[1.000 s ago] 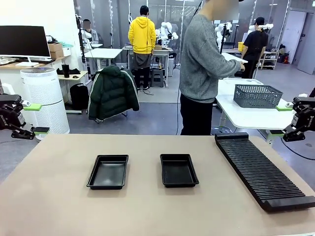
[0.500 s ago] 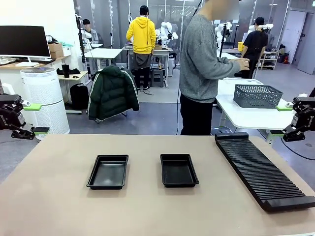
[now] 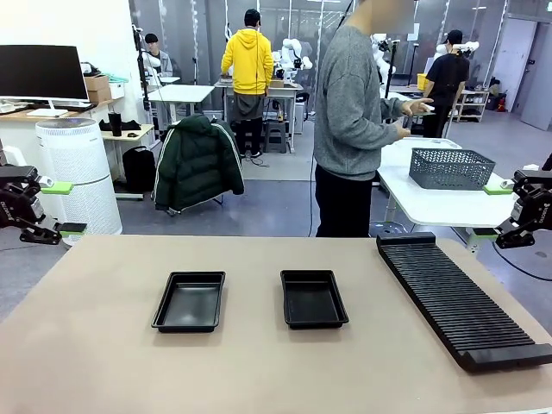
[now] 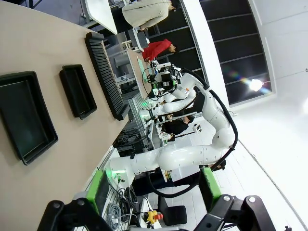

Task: Inspect and transfer BCBs to ESD trays.
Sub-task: Pick up the Blank PCB from the PCB Rack and place it in the left ESD tray.

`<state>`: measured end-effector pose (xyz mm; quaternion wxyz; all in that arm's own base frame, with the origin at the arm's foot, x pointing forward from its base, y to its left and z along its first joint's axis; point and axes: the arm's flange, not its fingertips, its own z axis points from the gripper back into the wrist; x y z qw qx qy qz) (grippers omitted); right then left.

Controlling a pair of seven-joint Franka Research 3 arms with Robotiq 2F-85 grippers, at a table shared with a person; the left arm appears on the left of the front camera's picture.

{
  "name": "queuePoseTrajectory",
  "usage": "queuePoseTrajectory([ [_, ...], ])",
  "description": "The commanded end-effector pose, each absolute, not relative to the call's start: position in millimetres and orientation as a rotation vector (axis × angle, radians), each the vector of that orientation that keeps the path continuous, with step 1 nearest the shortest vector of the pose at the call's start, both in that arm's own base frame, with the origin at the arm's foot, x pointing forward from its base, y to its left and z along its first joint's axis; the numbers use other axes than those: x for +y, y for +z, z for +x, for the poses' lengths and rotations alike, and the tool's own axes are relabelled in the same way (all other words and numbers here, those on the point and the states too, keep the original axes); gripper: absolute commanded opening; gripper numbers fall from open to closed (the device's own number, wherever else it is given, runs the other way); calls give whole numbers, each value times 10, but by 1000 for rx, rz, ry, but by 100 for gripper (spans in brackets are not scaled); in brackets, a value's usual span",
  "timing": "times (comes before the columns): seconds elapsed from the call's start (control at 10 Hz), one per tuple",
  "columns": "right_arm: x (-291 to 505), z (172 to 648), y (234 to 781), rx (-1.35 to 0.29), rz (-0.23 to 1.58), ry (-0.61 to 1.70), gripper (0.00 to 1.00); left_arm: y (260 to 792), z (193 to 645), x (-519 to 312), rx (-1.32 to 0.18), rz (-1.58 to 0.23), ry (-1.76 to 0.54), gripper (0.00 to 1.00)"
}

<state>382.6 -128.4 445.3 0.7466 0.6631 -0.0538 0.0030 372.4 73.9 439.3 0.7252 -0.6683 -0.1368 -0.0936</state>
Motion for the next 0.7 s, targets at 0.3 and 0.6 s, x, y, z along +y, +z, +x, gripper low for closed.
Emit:
queuePoseTrajectory([
  [0.3, -1288, 3827, 4452, -118, 1452, 5, 100, 4400, 3722, 734, -300, -1476, -207, 100],
  [0.6, -1288, 3827, 4452, -118, 1452, 5, 100, 4400, 3722, 734, -300, -1476, -207, 100],
])
